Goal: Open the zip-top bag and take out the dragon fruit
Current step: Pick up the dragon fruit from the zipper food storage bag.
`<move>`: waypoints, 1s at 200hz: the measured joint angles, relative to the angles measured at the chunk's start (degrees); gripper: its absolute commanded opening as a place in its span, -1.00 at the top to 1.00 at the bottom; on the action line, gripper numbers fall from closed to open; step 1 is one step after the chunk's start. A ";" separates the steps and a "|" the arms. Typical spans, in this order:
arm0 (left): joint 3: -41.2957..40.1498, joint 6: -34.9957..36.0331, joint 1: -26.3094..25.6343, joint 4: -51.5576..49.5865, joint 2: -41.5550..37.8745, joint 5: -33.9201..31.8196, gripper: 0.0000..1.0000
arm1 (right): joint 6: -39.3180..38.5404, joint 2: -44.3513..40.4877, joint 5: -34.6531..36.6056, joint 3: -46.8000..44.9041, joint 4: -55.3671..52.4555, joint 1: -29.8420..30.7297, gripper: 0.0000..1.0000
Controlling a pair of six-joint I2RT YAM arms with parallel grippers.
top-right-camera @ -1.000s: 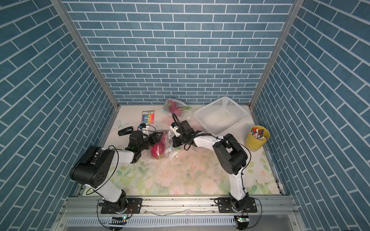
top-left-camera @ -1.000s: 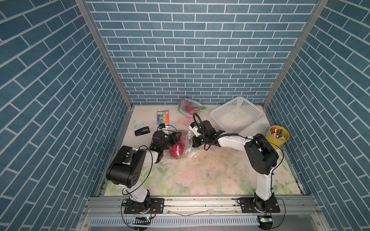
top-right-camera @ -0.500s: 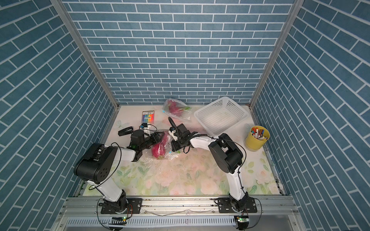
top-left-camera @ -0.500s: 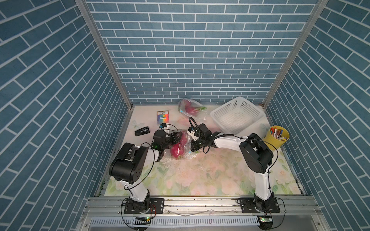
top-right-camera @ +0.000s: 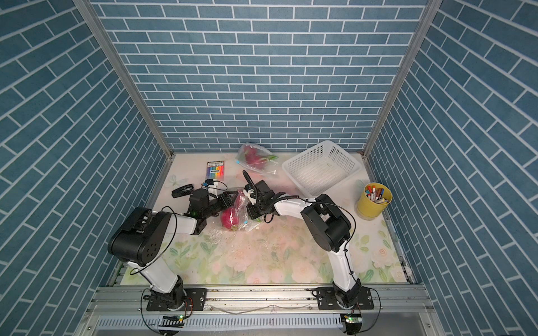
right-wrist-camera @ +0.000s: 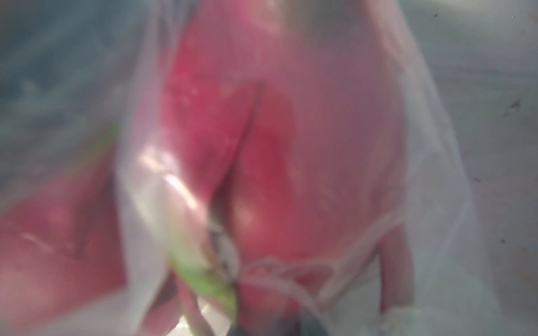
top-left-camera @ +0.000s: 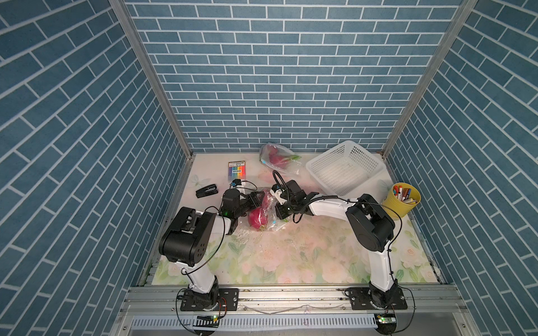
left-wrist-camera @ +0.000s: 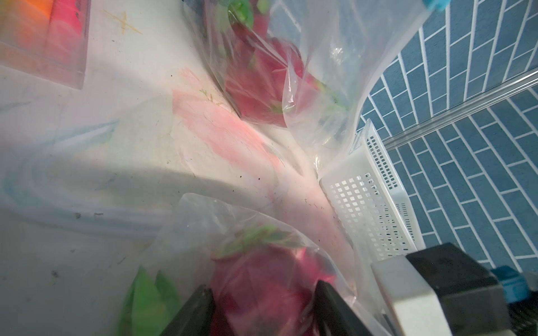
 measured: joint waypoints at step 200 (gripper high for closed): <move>-10.95 -8.35 5.18 18.75 0.98 15.80 0.13 | -0.52 -4.04 -0.50 -3.28 -1.70 -3.54 0.99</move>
